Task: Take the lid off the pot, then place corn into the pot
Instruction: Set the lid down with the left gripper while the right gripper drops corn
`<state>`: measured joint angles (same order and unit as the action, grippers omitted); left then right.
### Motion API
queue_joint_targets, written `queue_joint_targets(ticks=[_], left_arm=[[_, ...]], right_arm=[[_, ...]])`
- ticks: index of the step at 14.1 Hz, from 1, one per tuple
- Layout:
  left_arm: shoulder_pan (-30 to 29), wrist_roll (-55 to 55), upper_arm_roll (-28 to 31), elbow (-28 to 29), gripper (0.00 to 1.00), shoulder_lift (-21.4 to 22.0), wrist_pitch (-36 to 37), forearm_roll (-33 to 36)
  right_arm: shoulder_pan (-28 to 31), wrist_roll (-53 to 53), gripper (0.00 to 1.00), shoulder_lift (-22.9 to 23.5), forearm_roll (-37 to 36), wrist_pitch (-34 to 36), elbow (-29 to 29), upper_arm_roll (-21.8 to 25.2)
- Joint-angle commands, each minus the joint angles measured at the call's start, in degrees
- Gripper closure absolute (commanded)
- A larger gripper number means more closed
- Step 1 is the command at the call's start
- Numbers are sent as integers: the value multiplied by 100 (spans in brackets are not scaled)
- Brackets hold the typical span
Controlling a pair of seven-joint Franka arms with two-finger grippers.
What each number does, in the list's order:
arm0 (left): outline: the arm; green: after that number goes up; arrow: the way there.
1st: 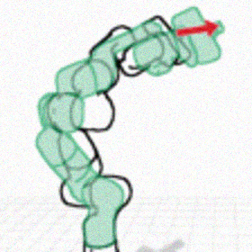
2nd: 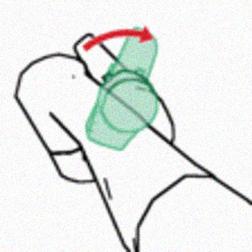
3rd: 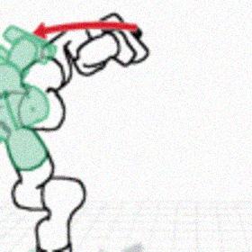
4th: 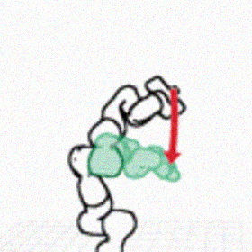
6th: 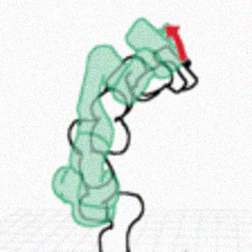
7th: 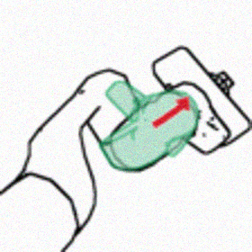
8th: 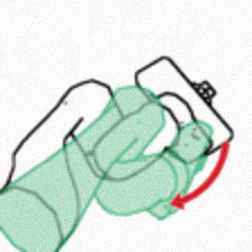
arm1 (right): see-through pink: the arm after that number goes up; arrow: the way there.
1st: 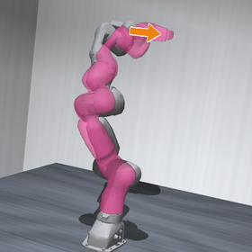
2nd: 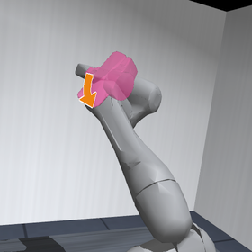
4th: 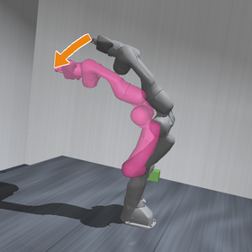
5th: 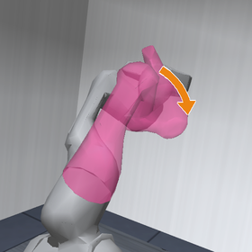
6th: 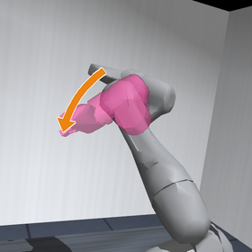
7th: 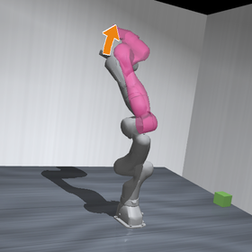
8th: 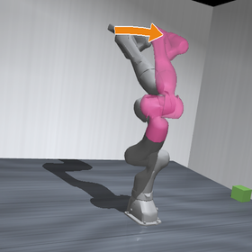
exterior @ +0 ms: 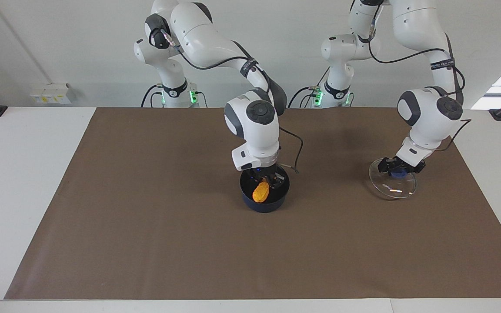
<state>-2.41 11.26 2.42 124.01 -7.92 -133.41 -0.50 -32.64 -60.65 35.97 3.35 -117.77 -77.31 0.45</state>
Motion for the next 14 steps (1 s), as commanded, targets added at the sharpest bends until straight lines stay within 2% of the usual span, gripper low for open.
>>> queue_joint_targets(ticks=[1,9,10,11,12,14], left_arm=[[-110,261,-67,132,100,19,-273,-29],[-181,1263,-67,53,100,-183,-388,-222],[-181,1264,-67,53,83,-201,-379,-222],[-172,1264,-67,53,30,-210,-379,-222],[-172,1273,-67,36,0,-210,-370,-222],[-163,1212,-67,-148,0,-254,-283,-222]], right_arm=[[29,-122,100,-72,104,-247,-284,-19],[38,-43,100,-99,183,-440,-566,-27],[47,-43,100,-90,192,-475,-566,-27],[38,-43,100,-90,201,-528,-566,-27],[38,-43,100,-90,201,-545,-566,-27],[29,-43,100,-81,201,-554,-575,-36]])
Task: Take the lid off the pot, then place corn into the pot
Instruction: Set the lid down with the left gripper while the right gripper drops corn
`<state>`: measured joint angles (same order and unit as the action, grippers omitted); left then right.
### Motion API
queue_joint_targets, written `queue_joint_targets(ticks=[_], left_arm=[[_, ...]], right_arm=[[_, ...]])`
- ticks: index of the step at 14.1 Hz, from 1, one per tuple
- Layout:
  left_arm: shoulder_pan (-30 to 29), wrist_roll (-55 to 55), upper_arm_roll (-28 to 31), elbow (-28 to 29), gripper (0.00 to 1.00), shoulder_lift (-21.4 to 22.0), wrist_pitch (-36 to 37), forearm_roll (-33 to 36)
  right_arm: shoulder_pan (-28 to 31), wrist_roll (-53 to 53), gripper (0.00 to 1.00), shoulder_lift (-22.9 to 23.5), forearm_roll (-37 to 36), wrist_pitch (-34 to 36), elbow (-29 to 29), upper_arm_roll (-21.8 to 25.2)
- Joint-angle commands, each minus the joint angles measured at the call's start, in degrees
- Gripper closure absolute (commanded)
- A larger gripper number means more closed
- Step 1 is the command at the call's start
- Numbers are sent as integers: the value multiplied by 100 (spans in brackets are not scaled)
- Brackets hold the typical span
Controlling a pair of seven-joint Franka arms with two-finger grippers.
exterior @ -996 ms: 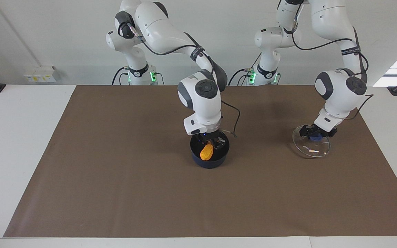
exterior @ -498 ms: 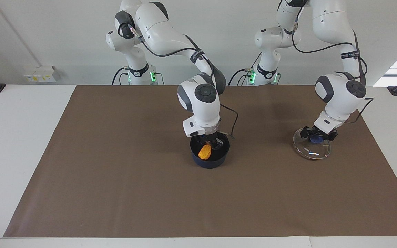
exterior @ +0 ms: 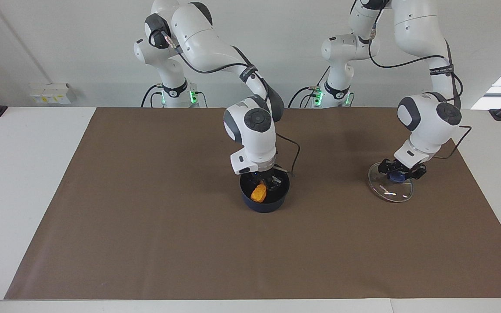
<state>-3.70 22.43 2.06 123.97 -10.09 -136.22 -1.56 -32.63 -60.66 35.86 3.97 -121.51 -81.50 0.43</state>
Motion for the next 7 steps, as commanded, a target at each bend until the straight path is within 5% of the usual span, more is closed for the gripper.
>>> queue_joint_targets(ticks=[1,7], left_arm=[[18,77,-30,-258,0,-28,164,-116],[19,-37,-30,-673,0,24,790,-125]], right_arm=[[2,-43,100,-45,139,-197,-156,-35],[55,-34,66,-53,130,-189,-86,-35]])
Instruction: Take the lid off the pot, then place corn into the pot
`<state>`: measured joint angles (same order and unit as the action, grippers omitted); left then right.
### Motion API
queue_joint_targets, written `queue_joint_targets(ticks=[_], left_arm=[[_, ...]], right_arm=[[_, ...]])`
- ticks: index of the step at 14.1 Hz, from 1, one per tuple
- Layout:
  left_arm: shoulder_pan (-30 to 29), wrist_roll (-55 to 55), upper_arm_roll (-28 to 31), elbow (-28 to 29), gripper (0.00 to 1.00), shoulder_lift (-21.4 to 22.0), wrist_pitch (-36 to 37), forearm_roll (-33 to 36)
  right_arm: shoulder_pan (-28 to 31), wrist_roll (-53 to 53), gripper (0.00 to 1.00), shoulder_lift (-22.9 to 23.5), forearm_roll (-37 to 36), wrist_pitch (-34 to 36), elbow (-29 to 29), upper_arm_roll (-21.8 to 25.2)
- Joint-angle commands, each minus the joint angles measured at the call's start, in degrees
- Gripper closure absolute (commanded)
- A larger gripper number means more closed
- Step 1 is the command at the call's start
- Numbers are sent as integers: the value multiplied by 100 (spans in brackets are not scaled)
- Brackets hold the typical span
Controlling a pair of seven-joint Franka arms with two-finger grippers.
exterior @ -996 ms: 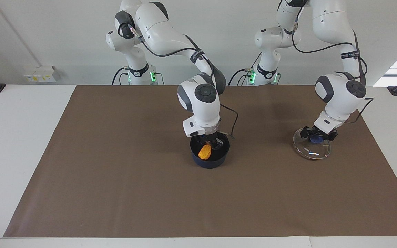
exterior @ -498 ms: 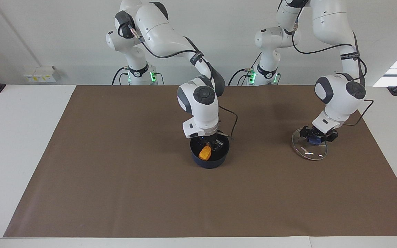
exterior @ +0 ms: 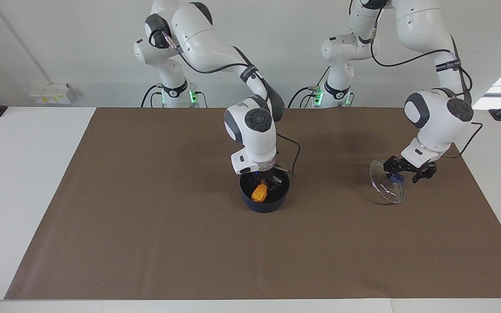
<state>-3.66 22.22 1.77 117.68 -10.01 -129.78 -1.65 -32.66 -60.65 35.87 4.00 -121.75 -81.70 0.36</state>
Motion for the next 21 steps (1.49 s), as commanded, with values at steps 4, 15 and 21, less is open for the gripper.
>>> queue_joint_targets(ticks=[4,15,21], left_arm=[[14,-25,-1,88,0,-10,41,-116],[40,-1227,-62,-813,0,227,1012,-116],[49,-1905,-317,-1941,0,464,2316,-221]], right_arm=[[32,-8,11,-63,48,-173,-48,-27],[285,1157,0,-993,13,308,-83,52],[1507,3523,0,-1977,5,1732,-74,52]])
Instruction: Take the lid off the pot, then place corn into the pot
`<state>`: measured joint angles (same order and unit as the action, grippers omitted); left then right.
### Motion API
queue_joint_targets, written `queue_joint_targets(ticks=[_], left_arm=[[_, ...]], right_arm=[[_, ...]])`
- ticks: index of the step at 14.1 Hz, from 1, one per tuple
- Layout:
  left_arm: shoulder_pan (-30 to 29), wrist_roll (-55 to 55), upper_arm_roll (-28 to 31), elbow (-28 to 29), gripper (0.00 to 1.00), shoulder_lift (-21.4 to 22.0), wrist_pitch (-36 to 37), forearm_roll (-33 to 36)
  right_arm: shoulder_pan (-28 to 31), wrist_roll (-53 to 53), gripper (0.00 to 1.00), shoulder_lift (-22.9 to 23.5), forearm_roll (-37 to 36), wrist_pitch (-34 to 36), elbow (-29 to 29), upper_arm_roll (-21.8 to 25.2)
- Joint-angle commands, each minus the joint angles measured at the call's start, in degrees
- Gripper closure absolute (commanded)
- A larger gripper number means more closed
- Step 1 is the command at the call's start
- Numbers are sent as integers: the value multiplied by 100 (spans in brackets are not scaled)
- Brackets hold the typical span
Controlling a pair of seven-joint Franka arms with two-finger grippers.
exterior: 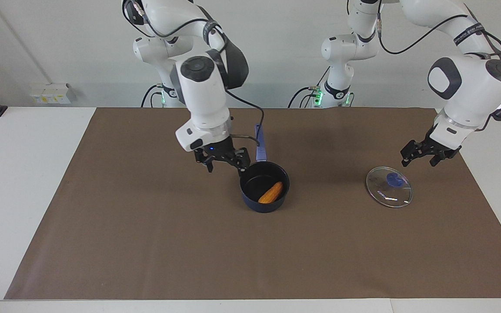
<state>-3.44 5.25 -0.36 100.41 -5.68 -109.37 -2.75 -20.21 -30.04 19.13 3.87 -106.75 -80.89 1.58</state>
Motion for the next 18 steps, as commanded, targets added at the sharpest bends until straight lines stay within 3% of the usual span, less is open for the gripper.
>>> queue_joint_targets(ticks=[1,3,7,11,15,18], left_arm=[[19,-313,-235,-233,0,67,284,-111],[19,-367,-412,-294,0,129,424,-103],[19,-297,-439,-944,0,102,1302,-24],[2,-174,-377,-997,0,278,1664,-24],[-60,37,-342,-1295,0,278,2068,-24],[-69,99,-377,-1208,0,428,2033,-50]], right_arm=[[464,638,0,-452,18,399,-146,-70],[711,1025,0,-786,18,803,-137,-70],[931,1184,0,-1410,18,1542,-120,-61],[1203,1745,0,-1868,9,2148,-120,-35],[1703,1940,0,-2071,140,2449,-340,-35],[1749,2106,0,-2088,80,2431,-366,-35]])
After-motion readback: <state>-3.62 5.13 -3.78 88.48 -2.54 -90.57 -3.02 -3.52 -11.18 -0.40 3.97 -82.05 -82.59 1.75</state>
